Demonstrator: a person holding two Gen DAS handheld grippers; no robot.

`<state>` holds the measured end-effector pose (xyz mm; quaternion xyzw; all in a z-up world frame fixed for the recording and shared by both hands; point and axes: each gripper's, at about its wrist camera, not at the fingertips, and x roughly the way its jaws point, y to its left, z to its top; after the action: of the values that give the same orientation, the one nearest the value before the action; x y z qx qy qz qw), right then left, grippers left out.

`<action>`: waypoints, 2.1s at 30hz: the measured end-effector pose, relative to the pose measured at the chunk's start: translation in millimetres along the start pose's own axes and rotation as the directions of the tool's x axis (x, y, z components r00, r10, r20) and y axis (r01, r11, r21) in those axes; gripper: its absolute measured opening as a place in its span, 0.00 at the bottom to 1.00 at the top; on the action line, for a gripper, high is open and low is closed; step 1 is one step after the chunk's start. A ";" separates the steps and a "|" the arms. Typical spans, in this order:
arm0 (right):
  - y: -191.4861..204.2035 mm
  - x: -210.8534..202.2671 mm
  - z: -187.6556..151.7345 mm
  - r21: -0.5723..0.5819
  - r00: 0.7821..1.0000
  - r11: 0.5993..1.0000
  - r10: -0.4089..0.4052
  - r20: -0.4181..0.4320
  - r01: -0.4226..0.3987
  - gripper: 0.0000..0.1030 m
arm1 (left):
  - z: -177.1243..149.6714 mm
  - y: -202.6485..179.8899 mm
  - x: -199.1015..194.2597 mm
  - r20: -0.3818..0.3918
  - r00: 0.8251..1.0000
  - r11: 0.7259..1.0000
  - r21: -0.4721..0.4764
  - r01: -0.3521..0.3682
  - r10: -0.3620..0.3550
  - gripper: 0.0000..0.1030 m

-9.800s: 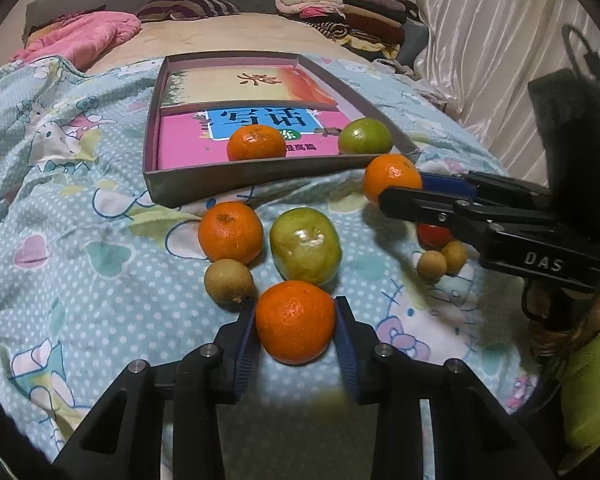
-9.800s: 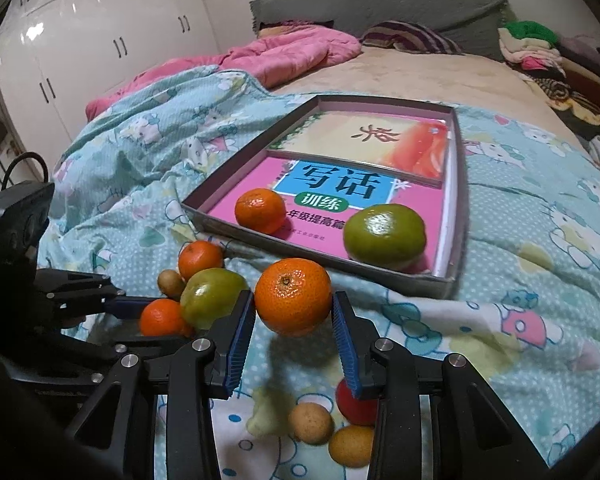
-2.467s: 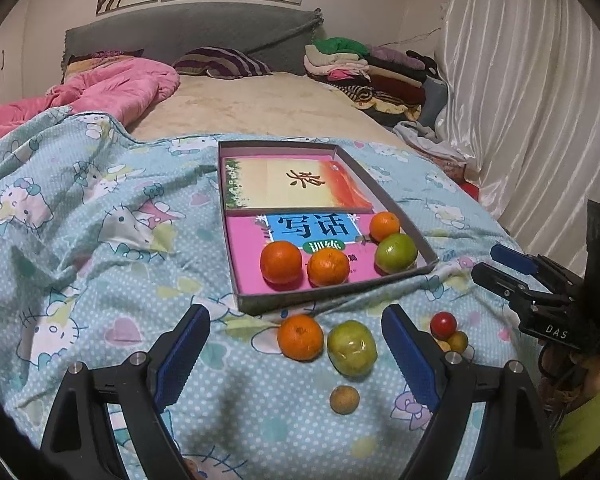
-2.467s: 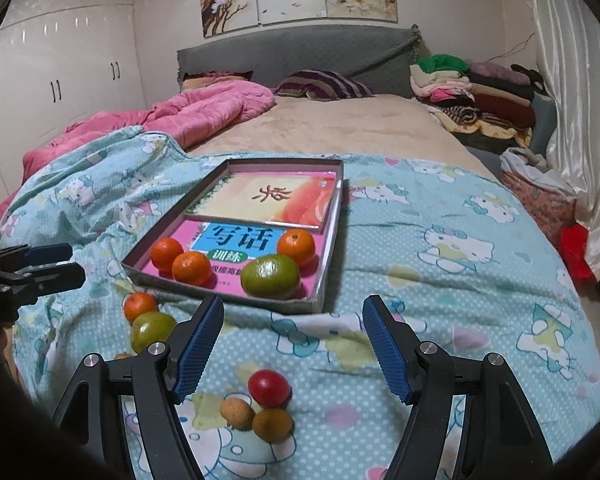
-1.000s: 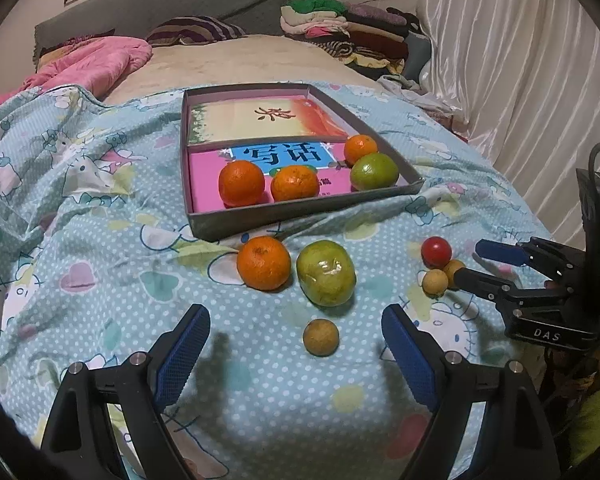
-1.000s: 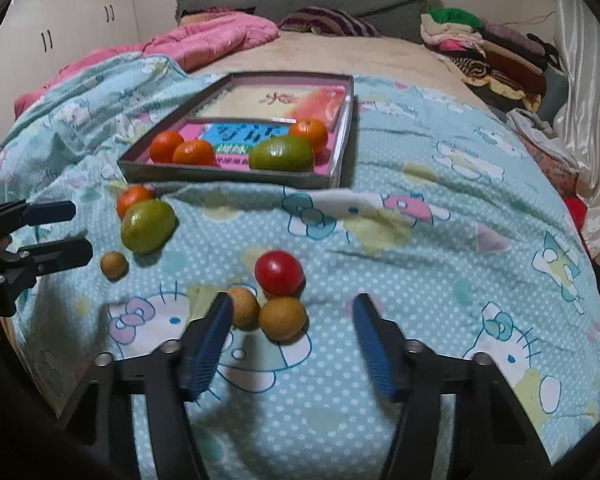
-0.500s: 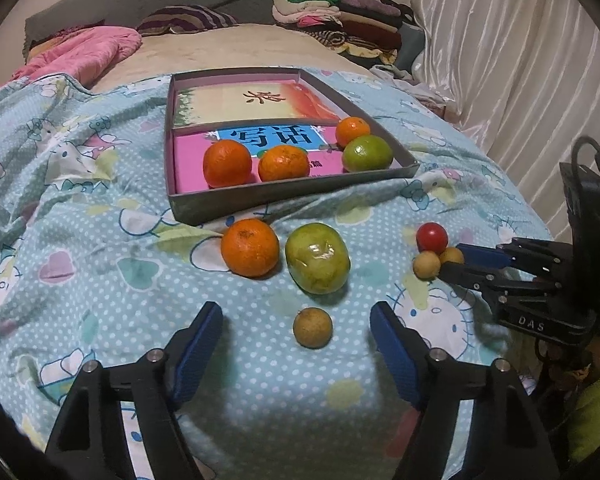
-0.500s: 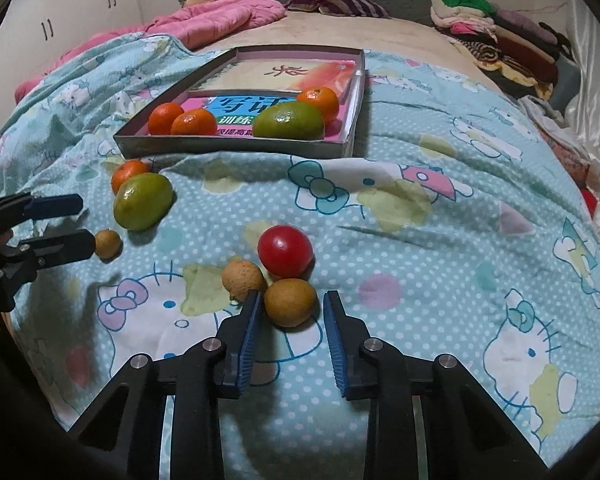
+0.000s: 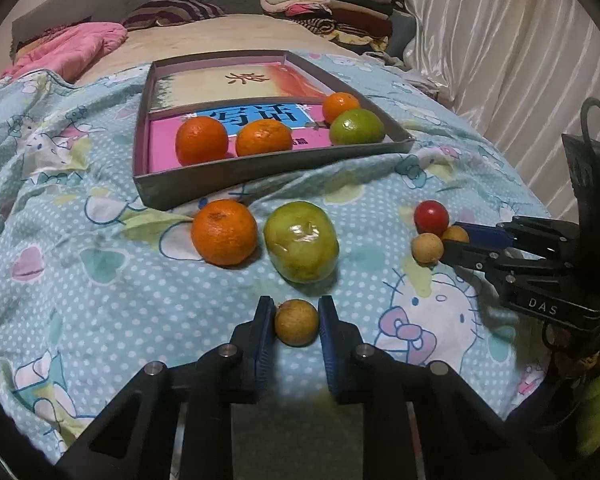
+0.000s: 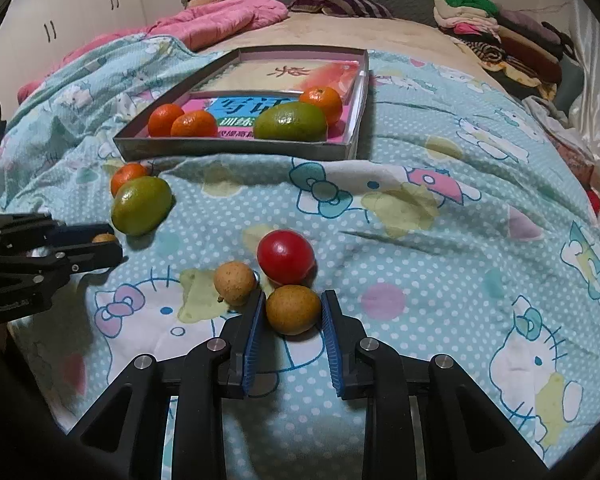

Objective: Organize fruits
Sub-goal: 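Carry both brown fruits over the tray and lower them inside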

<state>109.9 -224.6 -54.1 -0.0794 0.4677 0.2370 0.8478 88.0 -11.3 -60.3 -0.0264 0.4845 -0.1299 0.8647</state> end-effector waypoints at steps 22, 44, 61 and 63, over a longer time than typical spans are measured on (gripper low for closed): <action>0.2 -26.7 21.8 0.000 0.989 0.998 0.061 0.131 -0.061 0.28 | 32.4 47.4 -49.7 0.158 0.987 0.992 -0.122 -0.015 0.035 0.22; -19.0 -21.4 90.0 0.004 0.981 1.000 0.011 0.193 -0.012 0.28 | 84.5 51.7 -7.5 0.094 0.994 0.993 -0.105 -0.045 0.055 0.22; -25.6 -12.3 110.1 -0.019 0.981 1.000 0.006 0.192 -0.003 0.28 | 88.2 58.4 12.1 0.060 0.995 0.991 -0.110 -0.072 0.079 0.22; -26.5 -12.6 108.3 -0.020 0.981 1.000 0.003 0.192 0.001 0.28 | 88.1 59.4 14.0 0.061 0.995 0.991 -0.111 -0.072 0.079 0.22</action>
<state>198.6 -213.3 13.6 -0.0642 0.3817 0.2486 0.8879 181.2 35.5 -35.5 -0.0594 0.4629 -0.0694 0.8817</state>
